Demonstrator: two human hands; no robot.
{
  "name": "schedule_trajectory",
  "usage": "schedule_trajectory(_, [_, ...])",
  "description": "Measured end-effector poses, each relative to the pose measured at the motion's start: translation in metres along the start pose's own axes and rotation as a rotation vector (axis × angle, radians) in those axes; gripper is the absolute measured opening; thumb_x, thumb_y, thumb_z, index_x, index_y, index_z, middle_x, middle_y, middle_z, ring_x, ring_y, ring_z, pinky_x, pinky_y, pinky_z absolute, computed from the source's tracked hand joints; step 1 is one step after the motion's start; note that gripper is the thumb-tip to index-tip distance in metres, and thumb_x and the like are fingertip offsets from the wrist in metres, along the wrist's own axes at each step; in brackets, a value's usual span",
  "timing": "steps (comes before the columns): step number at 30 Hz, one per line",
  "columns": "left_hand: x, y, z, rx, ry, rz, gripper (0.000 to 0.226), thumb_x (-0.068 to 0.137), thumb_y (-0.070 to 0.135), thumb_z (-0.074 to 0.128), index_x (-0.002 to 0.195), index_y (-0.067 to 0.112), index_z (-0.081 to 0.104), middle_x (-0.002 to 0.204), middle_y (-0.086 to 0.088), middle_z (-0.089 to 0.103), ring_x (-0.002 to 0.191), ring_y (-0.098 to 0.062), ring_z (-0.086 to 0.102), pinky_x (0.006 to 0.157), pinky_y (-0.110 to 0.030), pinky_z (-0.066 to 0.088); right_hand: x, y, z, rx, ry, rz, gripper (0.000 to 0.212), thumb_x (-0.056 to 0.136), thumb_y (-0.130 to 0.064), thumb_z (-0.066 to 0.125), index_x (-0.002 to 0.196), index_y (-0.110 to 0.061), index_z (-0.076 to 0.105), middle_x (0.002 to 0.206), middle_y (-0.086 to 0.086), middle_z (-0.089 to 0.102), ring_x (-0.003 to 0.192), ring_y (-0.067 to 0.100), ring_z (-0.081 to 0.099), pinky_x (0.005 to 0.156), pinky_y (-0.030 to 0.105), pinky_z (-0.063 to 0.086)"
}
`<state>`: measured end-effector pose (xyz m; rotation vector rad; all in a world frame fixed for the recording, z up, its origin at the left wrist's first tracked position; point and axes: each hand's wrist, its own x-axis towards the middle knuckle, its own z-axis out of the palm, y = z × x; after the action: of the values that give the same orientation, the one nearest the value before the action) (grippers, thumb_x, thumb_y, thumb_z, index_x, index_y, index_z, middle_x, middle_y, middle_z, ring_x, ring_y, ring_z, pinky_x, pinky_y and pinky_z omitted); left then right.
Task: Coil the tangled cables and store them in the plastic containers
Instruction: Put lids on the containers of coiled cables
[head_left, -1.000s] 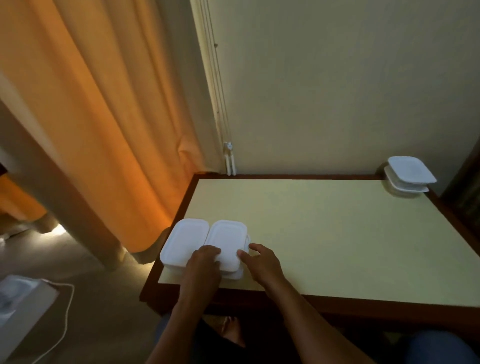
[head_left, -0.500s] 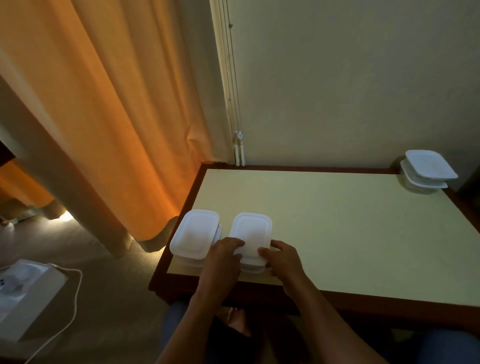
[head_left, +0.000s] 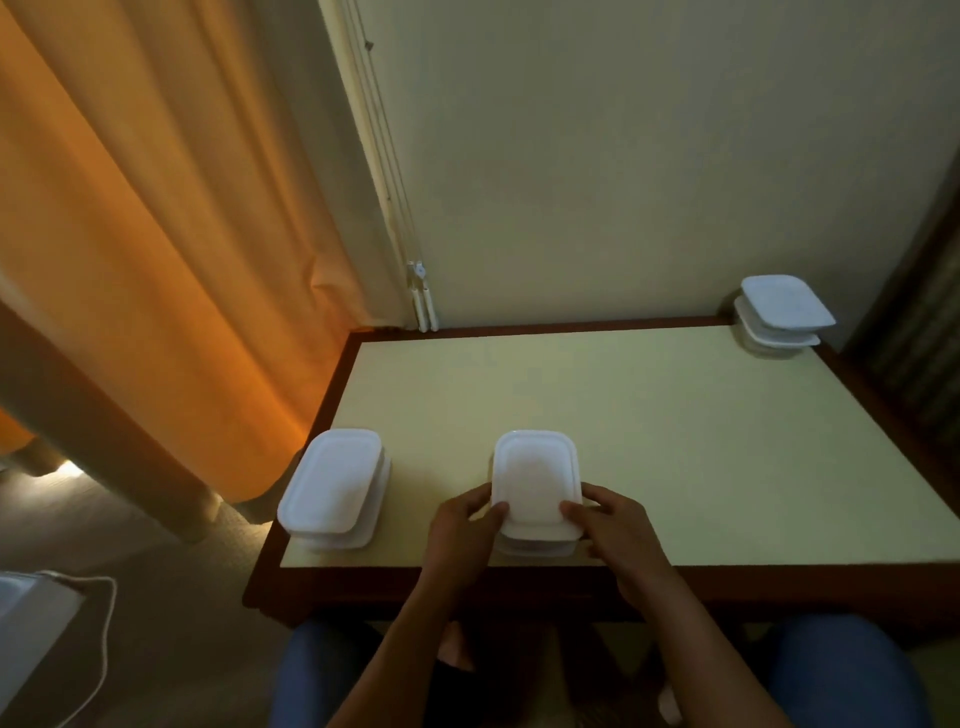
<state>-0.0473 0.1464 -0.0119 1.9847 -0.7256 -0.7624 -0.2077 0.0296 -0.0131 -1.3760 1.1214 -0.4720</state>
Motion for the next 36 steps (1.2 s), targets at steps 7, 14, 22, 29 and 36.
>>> schedule_trajectory(7, [-0.002,0.03,0.065,-0.101,-0.114,0.031,0.053,0.092,0.034,0.067,0.143,0.034,0.057,0.133,0.013,0.068,0.12,-0.014,0.066,0.099,-0.05,0.057,-0.001,0.021,-0.07,0.059,0.125,-0.018,0.033,0.089,-0.016,0.073,0.12,-0.029,0.074,0.088,-0.002,0.078,0.083,0.017,0.075,0.078,0.043,0.061])
schedule_trajectory(14, [-0.002,0.052,0.128,-0.162,-0.177,0.087,0.059,0.081,0.049,0.061,0.14,0.047,0.057,0.133,0.023,0.066,0.123,-0.01,0.064,0.099,-0.047,0.057,0.0,0.033,-0.128,0.102,0.24,-0.066,0.027,0.093,-0.022,0.07,0.106,-0.045,0.075,0.098,-0.008,0.078,0.093,0.014,0.074,0.089,0.049,0.06])
schedule_trajectory(22, [-0.004,0.062,0.156,-0.281,-0.205,0.104,0.041,0.097,0.029,0.065,0.133,0.05,0.063,0.125,0.017,0.072,0.117,-0.013,0.068,0.091,-0.047,0.061,-0.011,0.043,-0.159,0.1,0.217,-0.135,0.036,0.1,-0.016,0.062,0.118,-0.047,0.066,0.111,-0.021,0.072,0.104,0.0,0.068,0.089,0.028,0.058])
schedule_trajectory(29, [0.021,0.07,0.174,-0.301,-0.18,0.0,0.042,0.096,0.027,0.068,0.108,0.067,0.065,0.11,0.012,0.078,0.103,-0.015,0.074,0.091,-0.05,0.06,0.02,0.049,-0.164,-0.001,0.317,-0.096,0.03,0.092,-0.042,0.062,0.12,-0.047,0.069,0.11,-0.019,0.074,0.105,0.011,0.069,0.095,0.046,0.056])
schedule_trajectory(36, [0.072,0.101,0.197,-0.348,-0.209,-0.029,0.042,0.098,0.021,0.066,0.138,0.032,0.062,0.117,0.005,0.076,0.107,-0.019,0.071,0.095,-0.047,0.06,0.074,0.031,-0.184,-0.041,0.36,-0.049,0.032,0.095,-0.031,0.065,0.126,-0.032,0.07,0.112,-0.006,0.075,0.103,0.02,0.068,0.093,0.044,0.056])
